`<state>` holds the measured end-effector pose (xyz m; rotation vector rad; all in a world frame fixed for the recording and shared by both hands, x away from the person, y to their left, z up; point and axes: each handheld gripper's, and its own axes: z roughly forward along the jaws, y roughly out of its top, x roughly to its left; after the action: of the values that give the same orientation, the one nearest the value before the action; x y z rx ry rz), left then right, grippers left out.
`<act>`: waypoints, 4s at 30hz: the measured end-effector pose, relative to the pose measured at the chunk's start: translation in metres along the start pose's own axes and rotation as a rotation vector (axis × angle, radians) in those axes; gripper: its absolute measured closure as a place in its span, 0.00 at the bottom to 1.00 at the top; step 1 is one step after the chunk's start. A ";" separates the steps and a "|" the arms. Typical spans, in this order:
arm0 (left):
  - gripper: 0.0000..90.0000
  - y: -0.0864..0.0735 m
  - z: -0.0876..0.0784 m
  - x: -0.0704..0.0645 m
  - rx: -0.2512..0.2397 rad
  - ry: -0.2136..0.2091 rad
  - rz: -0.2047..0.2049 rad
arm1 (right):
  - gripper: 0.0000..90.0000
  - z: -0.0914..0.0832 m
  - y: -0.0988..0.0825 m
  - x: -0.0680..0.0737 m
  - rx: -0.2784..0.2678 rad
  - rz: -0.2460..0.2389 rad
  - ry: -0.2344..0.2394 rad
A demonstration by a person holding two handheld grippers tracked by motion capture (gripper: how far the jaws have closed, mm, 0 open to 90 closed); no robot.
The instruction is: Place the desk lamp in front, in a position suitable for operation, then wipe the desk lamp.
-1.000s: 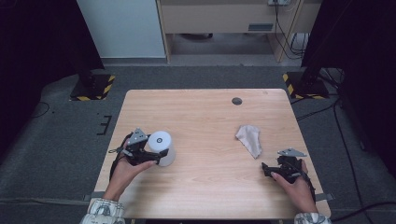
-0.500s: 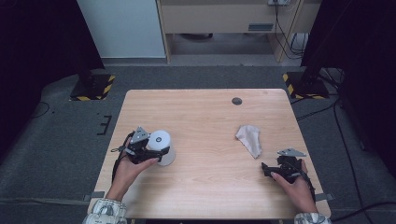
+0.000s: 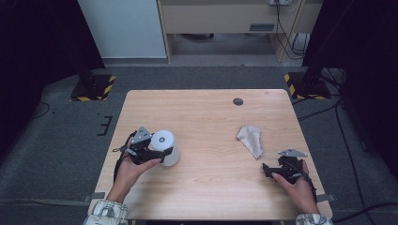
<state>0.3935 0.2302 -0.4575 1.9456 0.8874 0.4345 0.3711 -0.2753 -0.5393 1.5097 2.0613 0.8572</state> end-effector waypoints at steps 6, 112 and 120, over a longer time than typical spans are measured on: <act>0.09 0.007 0.007 -0.013 -0.009 -0.037 0.002 | 0.01 0.000 0.000 0.000 -0.001 -0.003 0.001; 0.07 -0.034 0.017 -0.005 0.211 0.063 0.057 | 0.66 -0.016 0.072 0.007 -0.164 -0.181 0.106; 0.09 -0.034 0.019 -0.008 0.223 0.064 0.063 | 0.73 0.003 0.110 0.015 -0.105 -0.289 0.147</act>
<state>0.3863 0.2234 -0.4957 2.1782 0.9508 0.4522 0.4429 -0.2368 -0.4641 1.0874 2.2311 0.9671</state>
